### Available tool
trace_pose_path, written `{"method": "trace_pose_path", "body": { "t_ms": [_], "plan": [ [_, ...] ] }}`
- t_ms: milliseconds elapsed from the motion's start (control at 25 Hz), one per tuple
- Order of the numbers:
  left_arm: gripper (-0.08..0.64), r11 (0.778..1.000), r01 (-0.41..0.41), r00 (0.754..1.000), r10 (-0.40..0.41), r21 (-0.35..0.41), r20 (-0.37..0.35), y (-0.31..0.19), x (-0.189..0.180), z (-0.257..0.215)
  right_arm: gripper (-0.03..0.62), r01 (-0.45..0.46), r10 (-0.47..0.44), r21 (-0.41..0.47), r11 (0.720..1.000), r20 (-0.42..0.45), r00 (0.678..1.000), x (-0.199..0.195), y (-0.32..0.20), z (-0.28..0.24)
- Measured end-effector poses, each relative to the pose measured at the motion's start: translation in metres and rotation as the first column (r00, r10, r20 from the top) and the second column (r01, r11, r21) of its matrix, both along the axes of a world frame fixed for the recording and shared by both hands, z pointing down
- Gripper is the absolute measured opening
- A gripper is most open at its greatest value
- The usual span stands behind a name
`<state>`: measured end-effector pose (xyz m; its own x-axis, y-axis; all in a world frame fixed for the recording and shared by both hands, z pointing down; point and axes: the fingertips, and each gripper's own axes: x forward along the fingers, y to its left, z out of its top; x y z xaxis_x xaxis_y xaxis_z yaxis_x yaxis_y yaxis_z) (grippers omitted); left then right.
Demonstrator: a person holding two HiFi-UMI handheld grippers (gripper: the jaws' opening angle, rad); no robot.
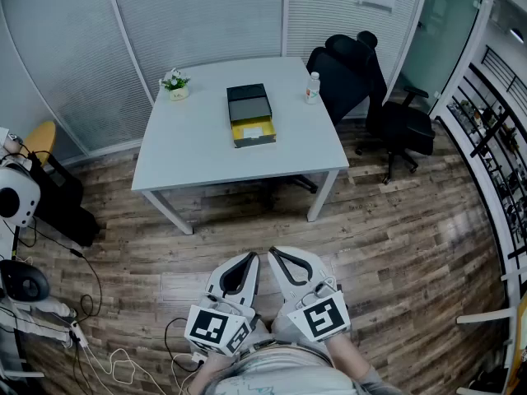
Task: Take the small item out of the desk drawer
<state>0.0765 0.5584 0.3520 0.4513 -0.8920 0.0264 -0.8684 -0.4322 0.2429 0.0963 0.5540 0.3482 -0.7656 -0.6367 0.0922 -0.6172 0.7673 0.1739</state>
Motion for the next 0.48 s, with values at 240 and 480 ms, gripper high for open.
{"method": "trace_pose_path", "body": {
  "t_ms": [240,480],
  "plan": [
    [-0.002,1.000,0.008,1.000,-0.008,0.000,0.003,-0.004,0.009,0.001,0.003,0.021,-0.021,0.010,1.000,0.022,1.000,0.008,-0.002,-0.001],
    [-0.002,1.000,0.014,1.000,-0.014,-0.001,-0.003,-0.006,0.022,0.002,0.003,0.041,-0.041,0.009,0.999,0.022,0.999,0.018,-0.003,0.000]
  ]
}}
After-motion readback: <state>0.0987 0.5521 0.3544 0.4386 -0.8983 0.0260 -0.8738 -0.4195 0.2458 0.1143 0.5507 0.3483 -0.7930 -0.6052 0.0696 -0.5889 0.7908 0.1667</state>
